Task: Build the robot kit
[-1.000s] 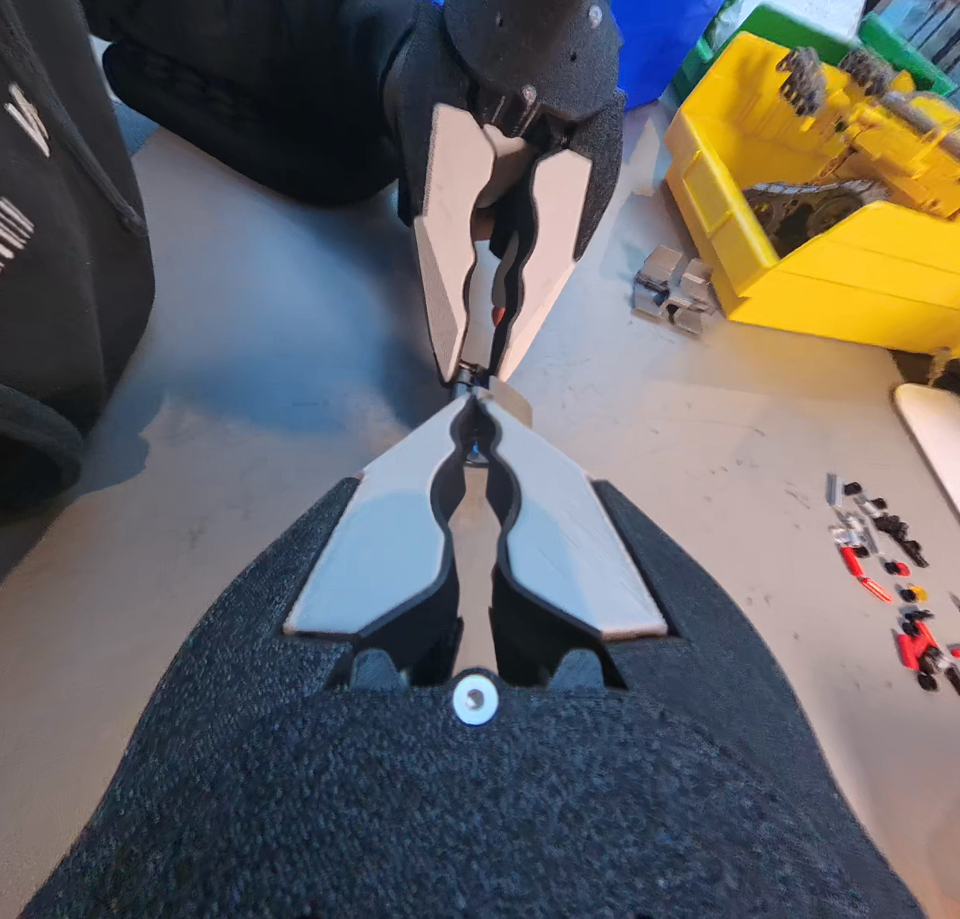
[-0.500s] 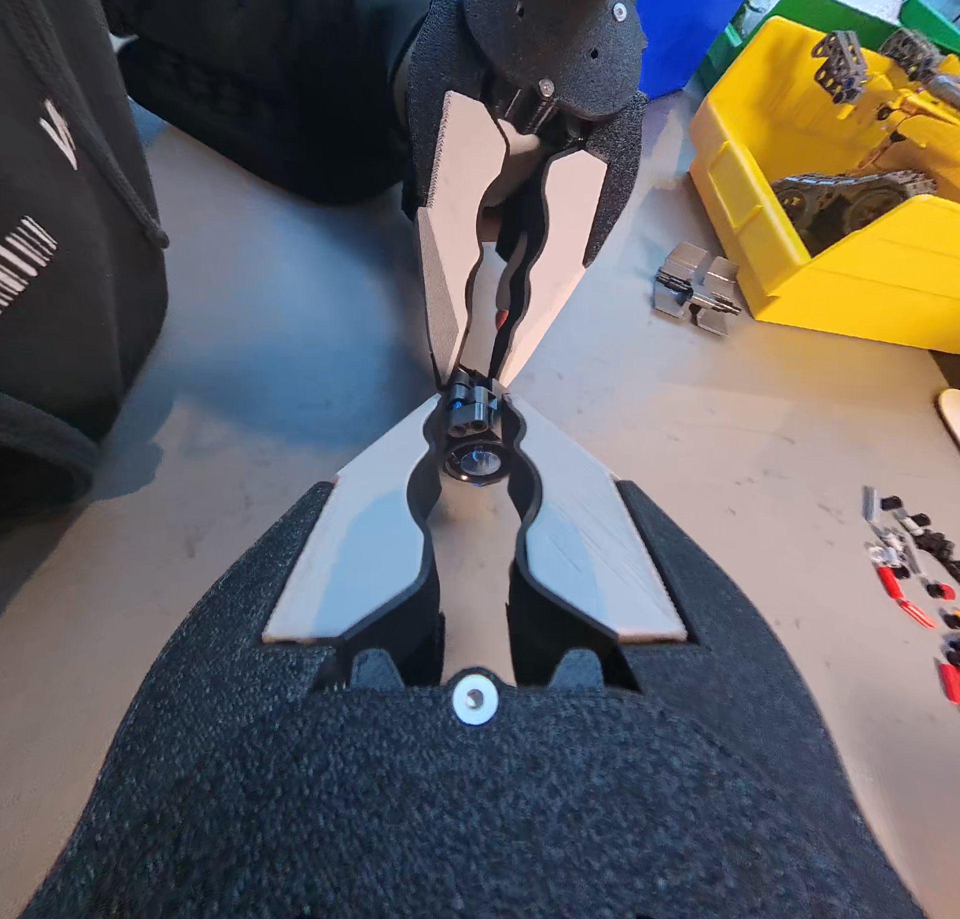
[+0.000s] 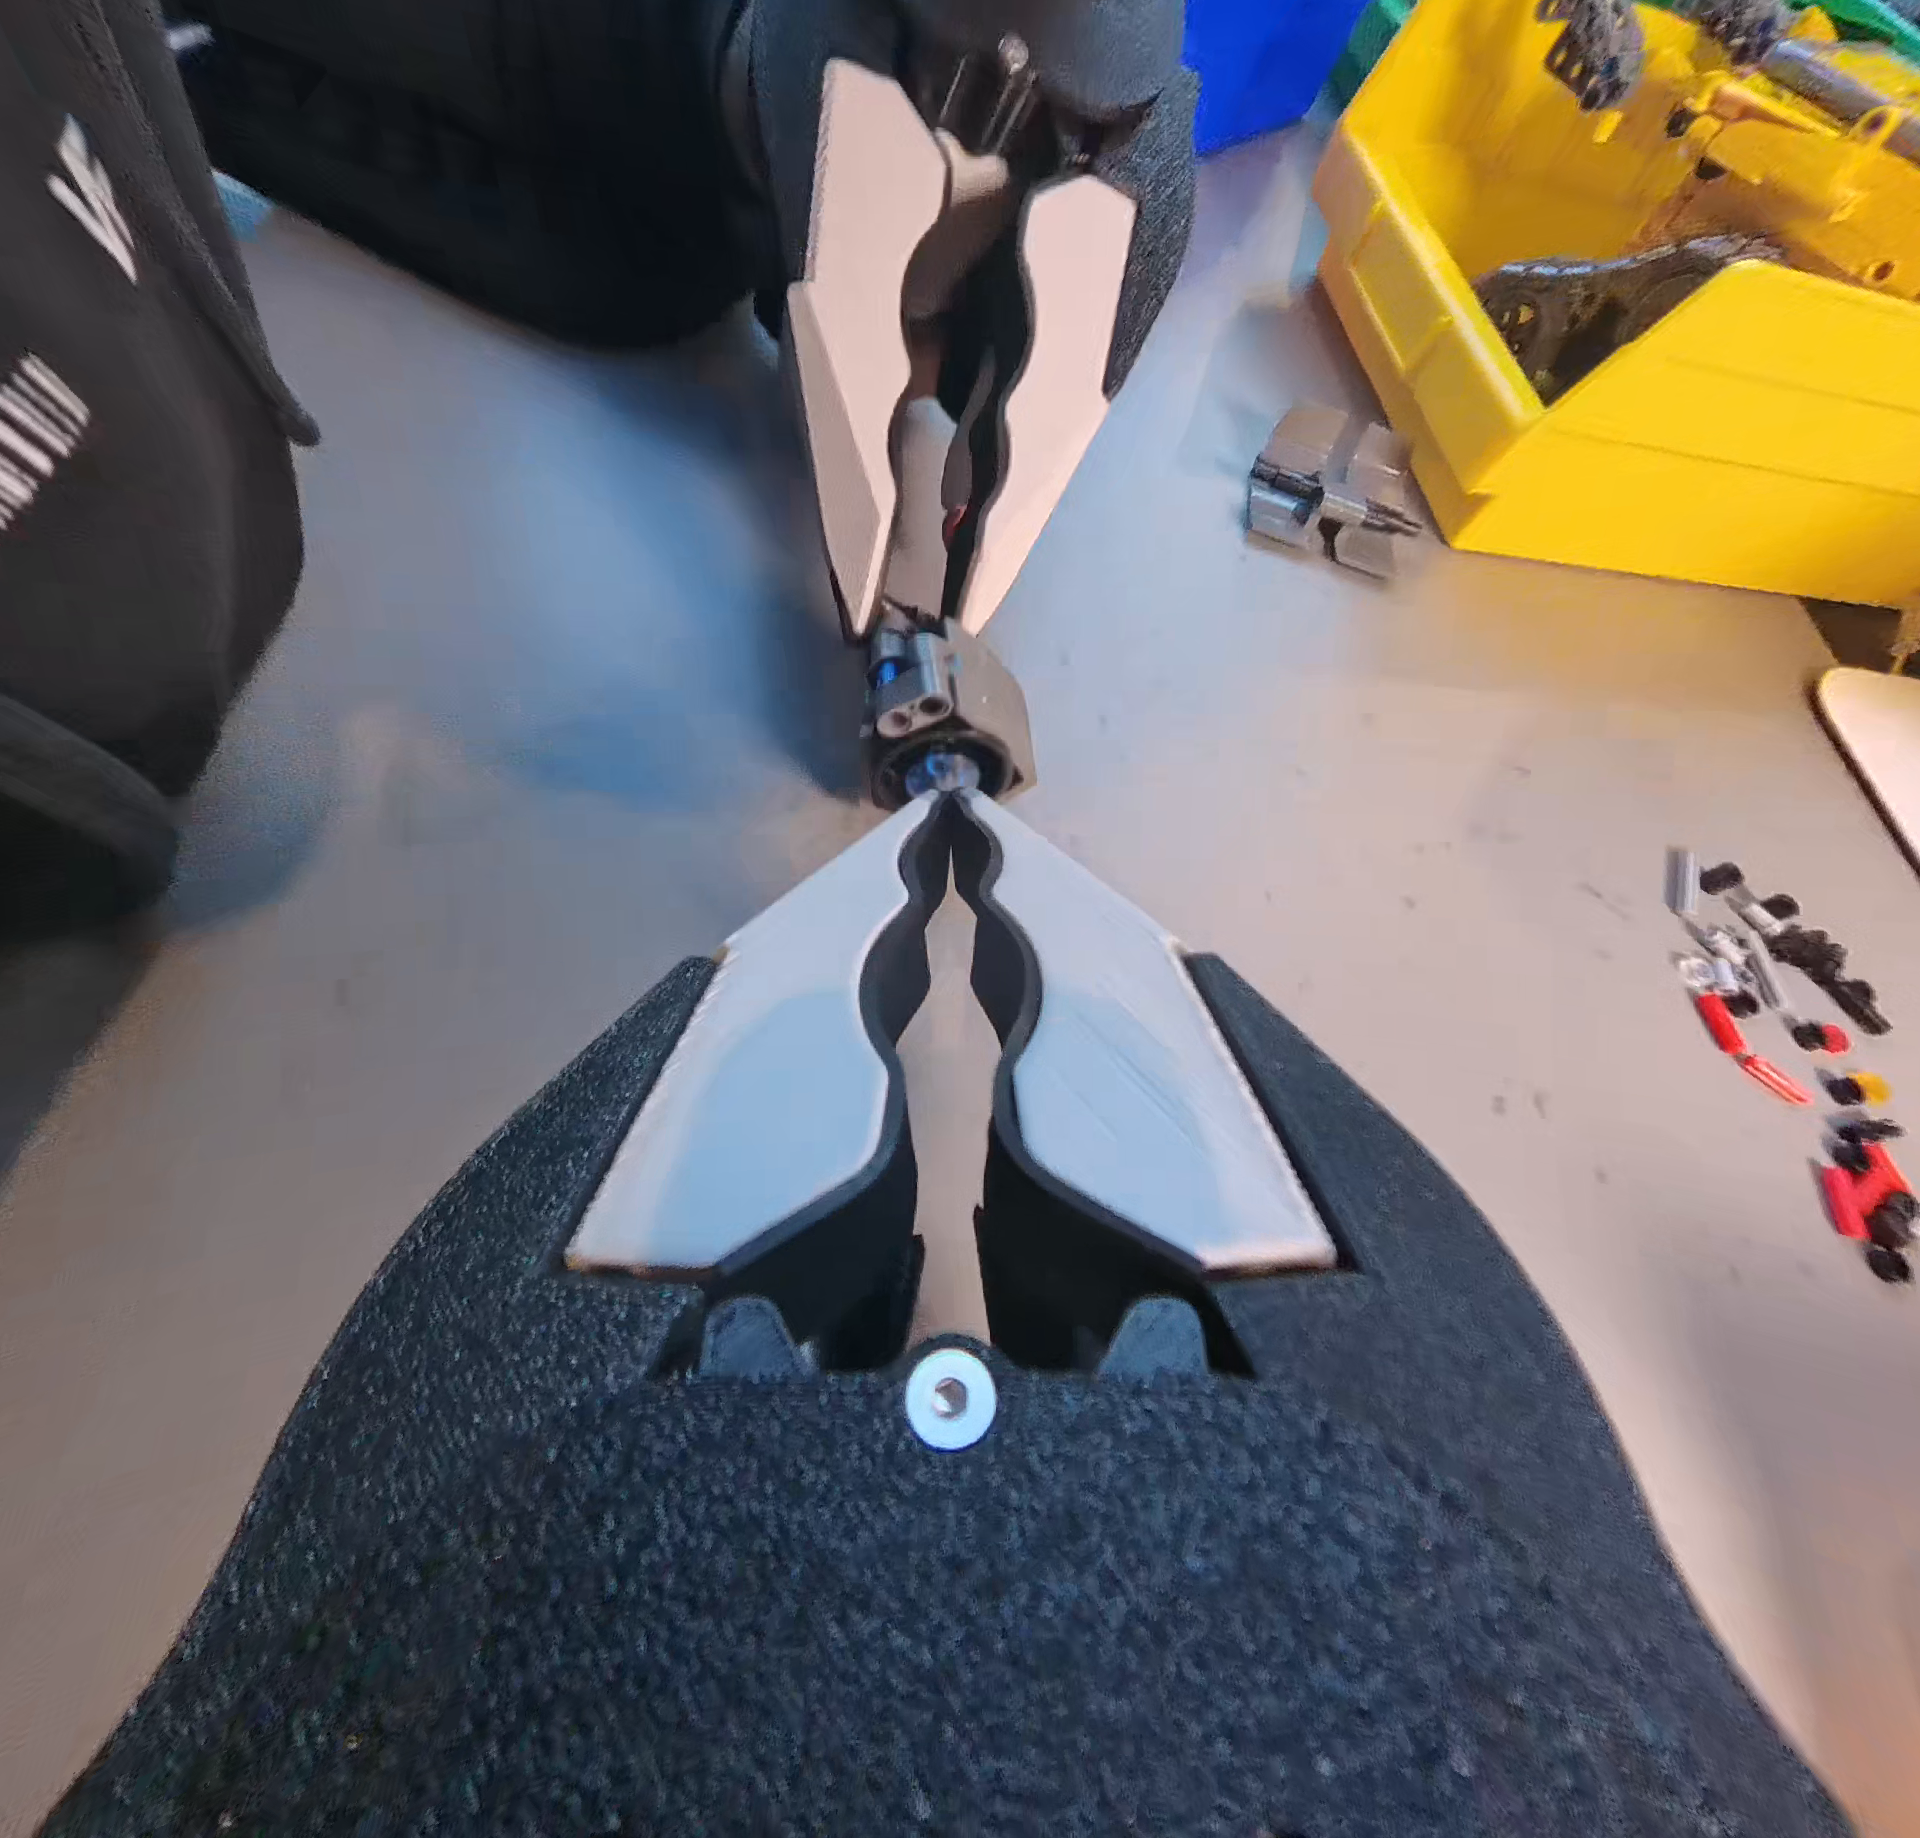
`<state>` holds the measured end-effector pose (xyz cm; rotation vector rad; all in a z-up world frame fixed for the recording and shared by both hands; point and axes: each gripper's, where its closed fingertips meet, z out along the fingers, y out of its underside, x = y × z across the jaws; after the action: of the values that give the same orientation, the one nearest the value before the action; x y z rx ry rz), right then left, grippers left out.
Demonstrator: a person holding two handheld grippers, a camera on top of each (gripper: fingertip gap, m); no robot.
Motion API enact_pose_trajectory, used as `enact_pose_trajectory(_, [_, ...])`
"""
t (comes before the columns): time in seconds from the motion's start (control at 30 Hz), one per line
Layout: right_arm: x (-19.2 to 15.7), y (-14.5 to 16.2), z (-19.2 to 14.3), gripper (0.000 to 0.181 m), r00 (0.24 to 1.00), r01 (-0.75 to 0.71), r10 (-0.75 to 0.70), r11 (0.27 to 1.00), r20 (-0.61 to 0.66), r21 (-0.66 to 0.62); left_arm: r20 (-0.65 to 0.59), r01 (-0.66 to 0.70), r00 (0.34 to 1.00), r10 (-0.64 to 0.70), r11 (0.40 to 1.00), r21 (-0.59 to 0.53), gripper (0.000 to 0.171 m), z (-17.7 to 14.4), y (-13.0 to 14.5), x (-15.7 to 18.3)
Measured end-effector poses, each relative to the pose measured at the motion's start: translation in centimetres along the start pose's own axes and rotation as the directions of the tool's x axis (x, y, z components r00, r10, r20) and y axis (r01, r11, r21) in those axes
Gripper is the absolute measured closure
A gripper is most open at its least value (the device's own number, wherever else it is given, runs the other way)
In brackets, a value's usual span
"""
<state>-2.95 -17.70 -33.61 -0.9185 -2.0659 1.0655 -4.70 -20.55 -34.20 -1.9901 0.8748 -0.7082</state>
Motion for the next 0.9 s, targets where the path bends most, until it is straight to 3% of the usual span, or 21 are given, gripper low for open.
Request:
enact_pose_trajectory(0.1, [0.0, -3.2, -0.4, 0.174, 1.0, -0.015, 0.017, 0.99, -0.01, 0.141, -0.006, -0.009, 1.0, 0.009, 1.0, -0.002, 0.158, 0.4, -0.2, 0.2])
enact_pose_trajectory(0.17, [-0.4, -2.7, -0.1, 0.152, 0.999, -0.036, 0.033, 0.993, 0.036, 0.114, -0.022, 0.014, 1.0, -0.014, 1.0, 0.006, 0.157, 0.2, -0.2, 0.2])
enact_pose_trajectory(0.23, [-0.8, -1.6, 0.7, 0.144, 0.999, -0.029, 0.026, 0.997, 0.044, 0.071, -0.031, 0.009, 0.999, -0.009, 1.0, 0.005, 0.157, 0.2, -0.2, 0.3])
enact_pose_trajectory(0.4, [-1.0, -1.4, 1.6, 0.158, 0.998, -0.034, 0.031, 0.998, 0.062, 0.046, -0.034, 0.006, 0.999, -0.006, 1.0, 0.004, 0.157, 0.3, -0.3, 0.5])
enact_pose_trajectory(0.7, [-1.0, -1.4, 1.4, 0.16, 0.997, -0.057, 0.055, 0.998, 0.06, 0.041, -0.01, -0.029, 1.0, 0.029, 1.0, 0.0, 0.157, 0.3, -0.3, 0.6])
enact_pose_trajectory(0.9, [-0.5, -1.7, 1.5, 0.162, 0.988, -0.15, 0.149, 0.988, 0.032, 0.035, 0.043, -0.077, 0.996, 0.078, 0.997, -0.02, 0.152, 0.2, -0.2, 0.1])
